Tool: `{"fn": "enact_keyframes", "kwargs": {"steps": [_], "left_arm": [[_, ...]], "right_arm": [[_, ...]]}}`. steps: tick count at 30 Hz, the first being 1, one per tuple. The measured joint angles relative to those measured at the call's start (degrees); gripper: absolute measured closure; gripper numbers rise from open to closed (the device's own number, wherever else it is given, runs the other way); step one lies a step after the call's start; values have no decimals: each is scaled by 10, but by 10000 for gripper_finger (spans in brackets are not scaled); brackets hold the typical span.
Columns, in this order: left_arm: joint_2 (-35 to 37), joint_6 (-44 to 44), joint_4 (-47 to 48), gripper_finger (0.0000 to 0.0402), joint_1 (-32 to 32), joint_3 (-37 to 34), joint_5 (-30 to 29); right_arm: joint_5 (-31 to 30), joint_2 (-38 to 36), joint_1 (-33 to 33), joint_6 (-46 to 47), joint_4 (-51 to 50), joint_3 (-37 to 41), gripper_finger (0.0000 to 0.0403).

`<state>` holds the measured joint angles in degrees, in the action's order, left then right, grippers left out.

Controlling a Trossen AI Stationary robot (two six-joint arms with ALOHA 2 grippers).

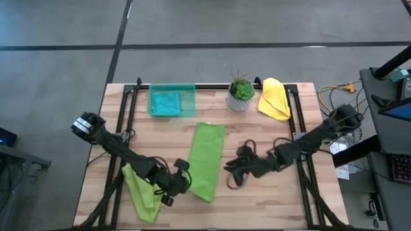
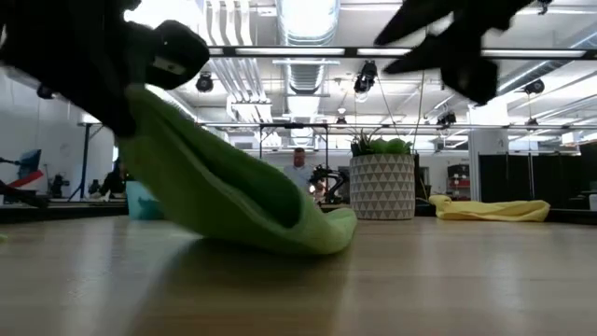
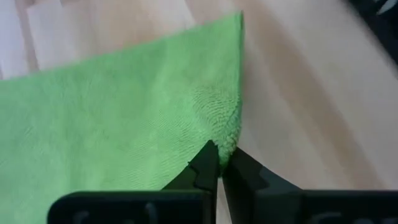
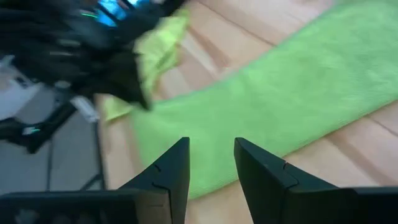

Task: Fold microfiber towels
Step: Fold the green microfiber cloth

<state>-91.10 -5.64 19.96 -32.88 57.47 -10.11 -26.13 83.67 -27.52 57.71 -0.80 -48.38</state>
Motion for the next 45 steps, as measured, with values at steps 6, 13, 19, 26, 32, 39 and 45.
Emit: {"fn": "enact_keyframes", "kwargs": {"steps": [6, 13, 19, 26, 32, 39, 45], "left_arm": [[28, -1, -40, 401, 12, 1, 15], [36, -45, -63, 401, 19, 1, 17], [36, -60, -76, 401, 21, 1, 18], [37, -62, -108, 402, 21, 2, 18], [37, -107, -105, 402, 25, 2, 19], [37, -212, -108, 402, 47, 2, 22], [37, -295, -148, 401, 68, 2, 40]], "right_arm": [[109, 81, 81, -14, 56, 1, 321], [145, 174, 102, 4, 85, -19, 389], [162, 231, 95, 12, 23, -69, 394], [156, 261, 91, 5, -107, -143, 394], [70, 208, 51, -66, -156, -179, 394], [28, 143, -20, -104, -154, -162, 394], [19, 120, -64, -118, -125, -135, 381]]}}
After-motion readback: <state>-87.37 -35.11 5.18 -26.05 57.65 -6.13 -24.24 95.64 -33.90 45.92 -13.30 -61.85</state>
